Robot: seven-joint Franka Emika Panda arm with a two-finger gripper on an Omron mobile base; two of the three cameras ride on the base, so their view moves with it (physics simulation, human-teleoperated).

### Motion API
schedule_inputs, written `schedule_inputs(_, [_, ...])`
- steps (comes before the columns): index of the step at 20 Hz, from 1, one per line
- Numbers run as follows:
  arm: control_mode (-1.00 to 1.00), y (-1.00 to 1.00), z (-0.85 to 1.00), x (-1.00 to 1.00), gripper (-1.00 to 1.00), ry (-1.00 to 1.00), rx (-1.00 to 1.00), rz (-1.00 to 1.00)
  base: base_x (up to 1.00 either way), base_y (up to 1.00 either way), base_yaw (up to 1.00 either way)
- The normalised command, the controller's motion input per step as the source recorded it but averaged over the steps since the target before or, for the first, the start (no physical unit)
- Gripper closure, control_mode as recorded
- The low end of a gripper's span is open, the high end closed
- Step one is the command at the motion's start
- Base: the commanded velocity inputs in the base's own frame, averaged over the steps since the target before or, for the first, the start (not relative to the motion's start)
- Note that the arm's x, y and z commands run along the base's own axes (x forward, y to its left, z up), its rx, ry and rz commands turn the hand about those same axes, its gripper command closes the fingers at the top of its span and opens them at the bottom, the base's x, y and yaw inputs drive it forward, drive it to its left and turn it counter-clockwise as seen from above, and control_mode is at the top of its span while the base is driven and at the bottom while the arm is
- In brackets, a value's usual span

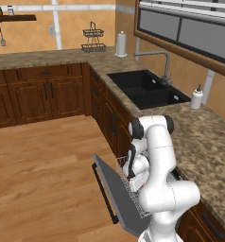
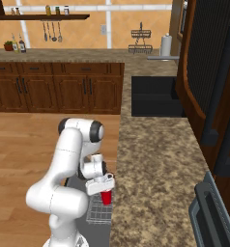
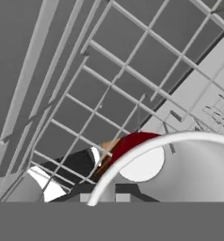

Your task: Pick up the cup and bowl from the counter, place them in the dishwasher, and close the dishwasher door.

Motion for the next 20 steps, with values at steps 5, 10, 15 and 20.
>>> schedule_inputs(5, [-1.0, 0.0, -0.54, 0.13, 1.0, 0.0, 0.09, 0.1, 0.0, 0.0, 0.0])
schedule_inputs(10, [-1.0, 0.14, -0.22, 0.0, -1.0, 0.0, 0.04, 0.03, 0.0, 0.0, 0.0])
schedule_inputs(15, [-1.0, 0.13, 0.47, -0.03, -1.0, 0.0, 0.0, -0.02, 0.0, 0.0, 0.0])
schedule_inputs(20, [-1.0, 0.15, 1.0, -0.01, -1.0, 0.02, -0.04, 0.02, 0.0, 0.0, 0.0])
